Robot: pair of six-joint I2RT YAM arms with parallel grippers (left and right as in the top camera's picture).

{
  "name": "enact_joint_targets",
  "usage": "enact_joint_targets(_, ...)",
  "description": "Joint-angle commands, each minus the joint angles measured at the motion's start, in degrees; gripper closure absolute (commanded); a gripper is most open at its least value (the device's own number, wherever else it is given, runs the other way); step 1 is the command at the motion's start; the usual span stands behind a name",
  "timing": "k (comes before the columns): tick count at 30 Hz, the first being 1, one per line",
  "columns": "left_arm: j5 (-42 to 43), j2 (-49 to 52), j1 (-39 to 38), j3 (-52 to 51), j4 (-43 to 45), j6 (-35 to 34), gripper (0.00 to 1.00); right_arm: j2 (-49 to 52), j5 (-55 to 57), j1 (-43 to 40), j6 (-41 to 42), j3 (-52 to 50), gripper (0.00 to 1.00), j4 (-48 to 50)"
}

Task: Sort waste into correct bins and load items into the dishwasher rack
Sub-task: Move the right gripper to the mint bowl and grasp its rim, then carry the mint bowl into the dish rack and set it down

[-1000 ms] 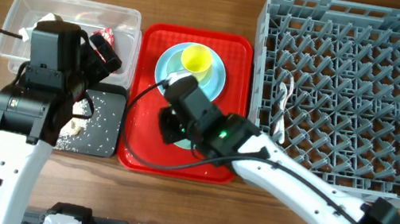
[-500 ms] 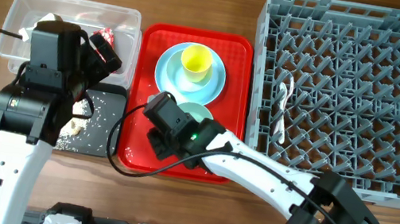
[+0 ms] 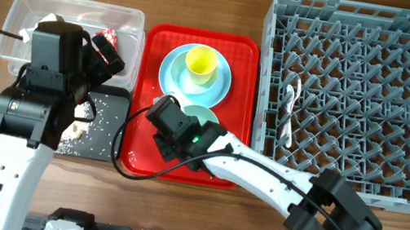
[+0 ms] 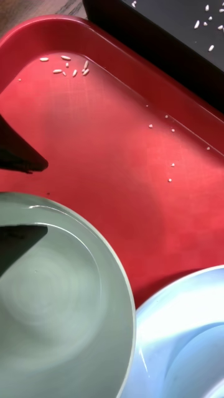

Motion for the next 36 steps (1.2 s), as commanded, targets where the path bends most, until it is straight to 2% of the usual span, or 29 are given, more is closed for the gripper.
enact_joint_targets(1, 0.3, 0.0, 0.2, 0.9, 0.2, 0.7, 0.0, 1.3, 0.2, 0.0, -0.1, -0.2, 0.75, 0.5)
enact_joint_targets(7, 0.3, 0.0, 0.2, 0.9, 0.2, 0.7, 0.0, 2.9, 0.2, 0.0, -0.1, -0.2, 0.83, 2.2)
enact_joint_targets(12, 0.3, 0.0, 0.2, 0.9, 0.2, 0.7, 0.0, 3.0, 0.1, -0.8, 1.6, -0.2, 0.84, 2.0)
enact_joint_targets(13, 0.3, 0.0, 0.2, 0.9, 0.2, 0.7, 0.0, 3.0, 0.1, -1.0, 2.1, -0.2, 0.86, 2.0)
enact_joint_targets(15, 0.3, 0.0, 0.2, 0.9, 0.2, 0.7, 0.0, 3.0, 0.1, -1.7, 3.1, -0.2, 0.96, 2.0)
enact_joint_targets(21, 0.3, 0.0, 0.2, 0.9, 0.2, 0.7, 0.0, 2.1, -0.1, -1.7, 3.3, 0.2, 0.96, 2.1)
enact_joint_targets(23, 0.3, 0.0, 0.2, 0.9, 0.2, 0.7, 0.0, -1.4, -0.3, -1.7, 4.5, 1.9, 0.96, -0.7)
enact_joint_targets(27, 0.3, 0.0, 0.2, 0.9, 0.2, 0.7, 0.0, -14.9, -1.5, -2.7, 6.4, 3.0, 0.96, -1.5)
enact_joint_targets(30, 0.3, 0.0, 0.2, 0.9, 0.2, 0.7, 0.0, -25.8, -3.3, -6.6, 7.6, 3.0, 0.96, -1.6)
enact_joint_targets(32, 0.3, 0.0, 0.2, 0.9, 0.2, 0.7, 0.0, -32.1, -8.1, -11.6, 7.5, 3.0, 0.96, -1.7)
enact_joint_targets(36, 0.3, 0.0, 0.2, 0.9, 0.2, 0.7, 0.0, -38.6, -31.6, -28.2, 7.7, 3.0, 0.96, -4.5)
